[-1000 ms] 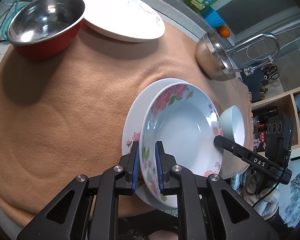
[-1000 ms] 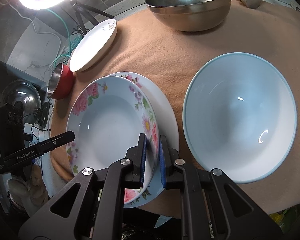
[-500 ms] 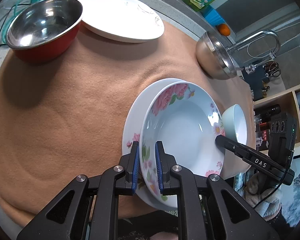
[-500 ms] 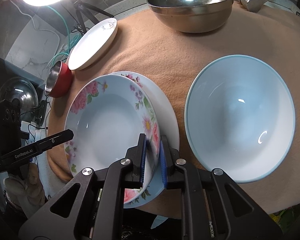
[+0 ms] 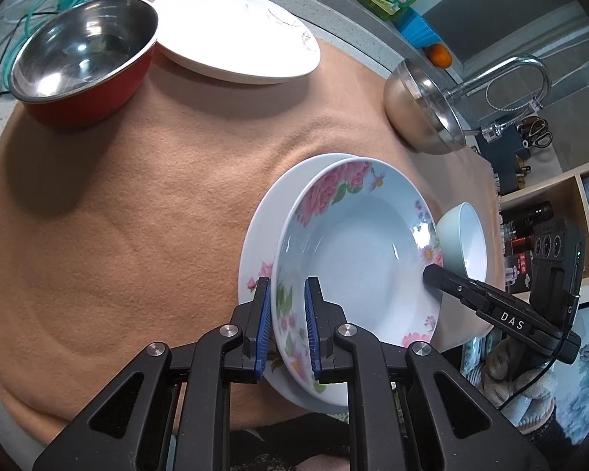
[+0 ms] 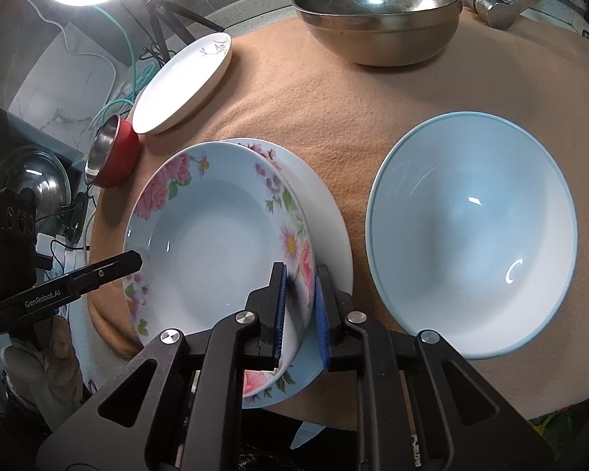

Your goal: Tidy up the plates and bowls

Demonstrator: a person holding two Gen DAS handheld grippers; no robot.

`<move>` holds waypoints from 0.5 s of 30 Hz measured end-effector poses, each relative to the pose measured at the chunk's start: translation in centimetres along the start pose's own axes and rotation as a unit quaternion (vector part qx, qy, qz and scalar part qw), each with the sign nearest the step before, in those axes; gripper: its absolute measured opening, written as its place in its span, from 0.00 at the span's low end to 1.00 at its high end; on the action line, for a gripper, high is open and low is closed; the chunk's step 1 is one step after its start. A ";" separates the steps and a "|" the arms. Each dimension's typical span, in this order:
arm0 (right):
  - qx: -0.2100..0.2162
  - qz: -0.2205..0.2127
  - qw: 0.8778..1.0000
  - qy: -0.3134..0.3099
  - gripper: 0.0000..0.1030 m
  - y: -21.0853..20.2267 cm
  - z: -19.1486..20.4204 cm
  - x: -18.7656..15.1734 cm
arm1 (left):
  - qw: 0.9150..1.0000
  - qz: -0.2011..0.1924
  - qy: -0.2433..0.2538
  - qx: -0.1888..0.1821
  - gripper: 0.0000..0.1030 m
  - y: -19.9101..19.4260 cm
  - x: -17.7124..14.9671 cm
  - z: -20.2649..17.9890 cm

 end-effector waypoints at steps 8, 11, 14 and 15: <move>-0.003 -0.001 1.000 -0.002 0.15 0.0 0.1 0.0 | 1.000 -0.001 0.007 0.009 0.13 -0.1 0.1 -0.1; -0.003 0.000 1.000 -0.002 0.15 0.0 0.0 0.0 | 1.000 0.000 0.008 0.009 0.13 0.0 0.1 -0.1; -0.003 -0.001 1.000 -0.001 0.15 0.0 0.0 0.0 | 1.000 0.001 0.009 0.010 0.13 0.0 0.1 -0.1; -0.003 -0.001 1.000 -0.001 0.15 0.0 0.0 0.0 | 1.000 0.001 0.013 0.013 0.13 0.0 0.2 -0.2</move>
Point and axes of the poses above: each gripper's, at about its wrist camera, not at the fingertips, and y roughly the way its jaws point, z to its left, x to its top, the point moved 6 cm from there along y, roughly the way its jaws point, and after that the axes turned 8 degrees about -x, right-handed, at the moved point
